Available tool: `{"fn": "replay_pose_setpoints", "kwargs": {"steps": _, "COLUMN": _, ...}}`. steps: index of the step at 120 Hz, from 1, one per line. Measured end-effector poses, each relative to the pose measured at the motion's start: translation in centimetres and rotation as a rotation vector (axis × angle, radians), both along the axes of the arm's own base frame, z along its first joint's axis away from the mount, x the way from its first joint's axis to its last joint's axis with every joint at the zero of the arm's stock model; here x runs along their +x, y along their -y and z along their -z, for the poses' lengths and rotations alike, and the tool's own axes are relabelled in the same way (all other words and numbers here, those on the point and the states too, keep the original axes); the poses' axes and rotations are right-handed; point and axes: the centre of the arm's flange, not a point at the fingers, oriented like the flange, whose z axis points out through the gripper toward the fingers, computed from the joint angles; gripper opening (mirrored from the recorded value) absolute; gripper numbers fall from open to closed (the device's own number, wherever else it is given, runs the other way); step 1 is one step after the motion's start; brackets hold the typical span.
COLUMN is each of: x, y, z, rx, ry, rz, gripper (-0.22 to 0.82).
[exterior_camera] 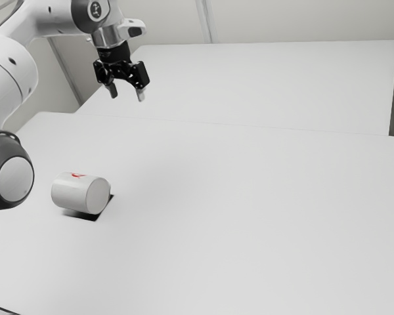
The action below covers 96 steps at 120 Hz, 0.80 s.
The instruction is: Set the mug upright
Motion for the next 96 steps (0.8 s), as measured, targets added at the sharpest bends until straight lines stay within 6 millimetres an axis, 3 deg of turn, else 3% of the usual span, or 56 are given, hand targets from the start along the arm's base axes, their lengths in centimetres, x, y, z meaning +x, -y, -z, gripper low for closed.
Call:
{"fn": "replay_pose_setpoints", "kwargs": {"steps": 13, "x": 0.3, "y": -0.4, "z": 0.8, "rx": -0.01, "ry": -0.009, "rz": -0.005, "gripper": 0.6}}
{"fn": "replay_pose_setpoints", "kwargs": {"steps": 23, "x": 0.0, "y": -1.8, "z": 1.3, "rx": -0.014, "ry": -0.021, "rz": -0.03, "gripper": 0.6}}
{"fn": "replay_pose_setpoints", "kwargs": {"steps": 31, "x": -0.8, "y": -3.2, "z": 2.0, "rx": -0.028, "ry": -0.042, "rz": -0.057, "gripper": 0.6}}
{"fn": "replay_pose_setpoints", "kwargs": {"steps": 45, "x": -3.7, "y": -3.4, "z": 4.0, "rx": -0.055, "ry": -0.089, "rz": -0.067, "gripper": 0.6}}
{"fn": "replay_pose_setpoints", "kwargs": {"steps": 69, "x": -11.8, "y": -13.6, "z": 5.5, "rx": -0.197, "ry": -0.108, "rz": -0.25, "gripper": 0.6}}
{"fn": "replay_pose_setpoints", "kwargs": {"steps": 83, "x": -14.2, "y": -18.7, "z": 6.2, "rx": -0.272, "ry": -0.085, "rz": -0.311, "gripper": 0.6}}
{"fn": "replay_pose_setpoints", "kwargs": {"steps": 96, "x": -15.3, "y": -22.1, "z": 7.3, "rx": -0.325, "ry": -0.073, "rz": -0.329, "gripper": 0.6}}
